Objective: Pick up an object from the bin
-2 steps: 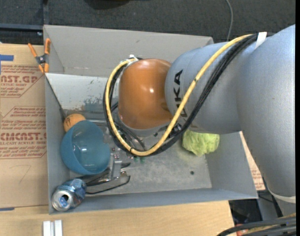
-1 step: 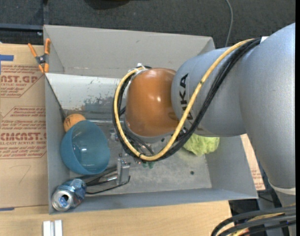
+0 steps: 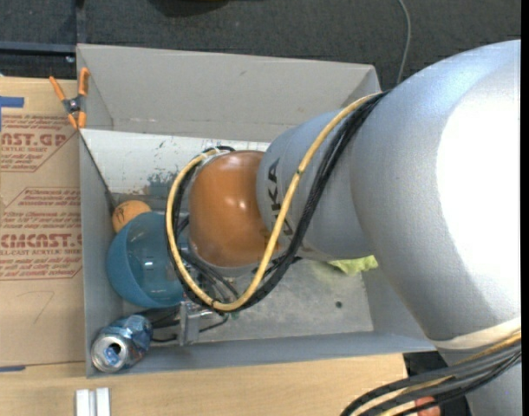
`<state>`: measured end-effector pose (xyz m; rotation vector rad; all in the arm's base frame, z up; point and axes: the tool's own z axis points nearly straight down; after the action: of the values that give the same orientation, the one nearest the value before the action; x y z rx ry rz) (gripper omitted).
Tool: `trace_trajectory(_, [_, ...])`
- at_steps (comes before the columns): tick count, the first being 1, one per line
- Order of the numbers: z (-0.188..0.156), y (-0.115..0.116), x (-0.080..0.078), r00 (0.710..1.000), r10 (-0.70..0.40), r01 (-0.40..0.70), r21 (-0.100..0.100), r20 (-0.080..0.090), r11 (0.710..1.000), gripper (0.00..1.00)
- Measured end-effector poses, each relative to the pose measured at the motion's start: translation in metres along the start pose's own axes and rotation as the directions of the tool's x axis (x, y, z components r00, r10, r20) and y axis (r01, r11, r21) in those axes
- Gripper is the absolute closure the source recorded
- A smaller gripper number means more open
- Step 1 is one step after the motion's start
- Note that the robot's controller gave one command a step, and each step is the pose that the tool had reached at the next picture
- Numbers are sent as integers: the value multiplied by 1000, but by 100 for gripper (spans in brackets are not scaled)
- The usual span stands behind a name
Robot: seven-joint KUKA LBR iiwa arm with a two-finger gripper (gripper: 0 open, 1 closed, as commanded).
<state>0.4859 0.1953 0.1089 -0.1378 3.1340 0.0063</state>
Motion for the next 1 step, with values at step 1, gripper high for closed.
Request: trace_trajectory(1, [8,11,-13,999,40,-40,-2,16,999,0])
